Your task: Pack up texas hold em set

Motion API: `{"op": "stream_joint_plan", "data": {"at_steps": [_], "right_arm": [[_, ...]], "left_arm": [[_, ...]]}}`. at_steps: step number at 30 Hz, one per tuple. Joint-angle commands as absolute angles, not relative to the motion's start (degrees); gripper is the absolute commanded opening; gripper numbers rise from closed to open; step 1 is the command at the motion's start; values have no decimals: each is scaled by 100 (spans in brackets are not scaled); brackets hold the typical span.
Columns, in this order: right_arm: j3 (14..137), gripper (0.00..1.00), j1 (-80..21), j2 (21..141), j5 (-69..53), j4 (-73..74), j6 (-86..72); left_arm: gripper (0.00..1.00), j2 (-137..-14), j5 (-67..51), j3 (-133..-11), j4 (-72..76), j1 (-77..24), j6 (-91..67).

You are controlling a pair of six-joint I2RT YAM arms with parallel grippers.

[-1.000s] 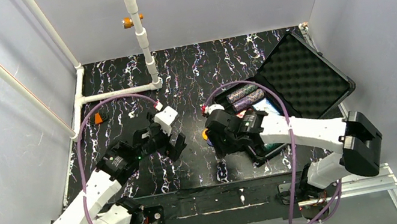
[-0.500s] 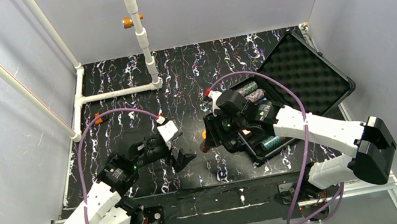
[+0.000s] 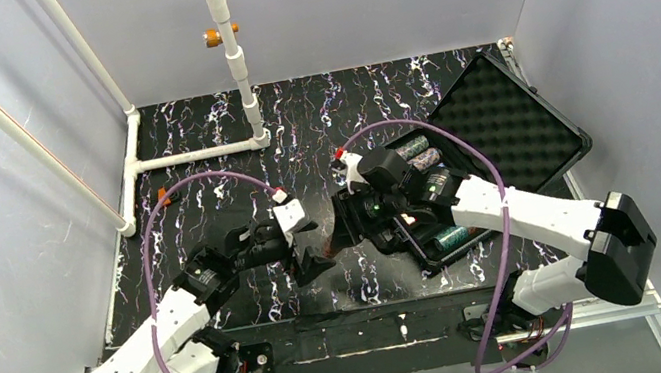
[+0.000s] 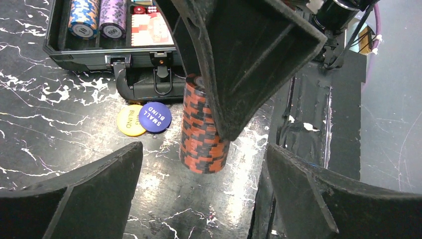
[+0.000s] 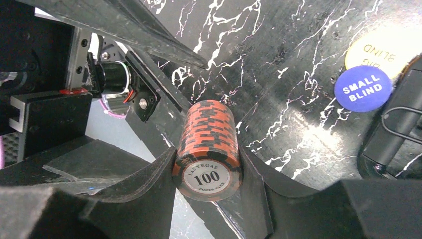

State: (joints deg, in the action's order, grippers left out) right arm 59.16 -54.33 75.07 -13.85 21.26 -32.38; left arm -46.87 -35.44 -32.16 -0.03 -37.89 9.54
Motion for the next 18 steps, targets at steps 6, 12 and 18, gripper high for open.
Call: {"op": "stream_joint_plan", "data": {"at_steps": [6, 12, 18], "right_arm": [[6314, 11, -5405, 7571, -1916, 1447, -3370], [6493, 10, -5405, 7664, -2112, 1495, -3375], [6600, 10, -5405, 7775, -2162, 1547, -3459]], "left_arm": [[89, -5036, -3865, -3451, 188, -3824, 859], [85, -5228, -3830, -3491, 189, -3864, 854], [75, -5307, -3779, -3524, 189, -3907, 855]]}}
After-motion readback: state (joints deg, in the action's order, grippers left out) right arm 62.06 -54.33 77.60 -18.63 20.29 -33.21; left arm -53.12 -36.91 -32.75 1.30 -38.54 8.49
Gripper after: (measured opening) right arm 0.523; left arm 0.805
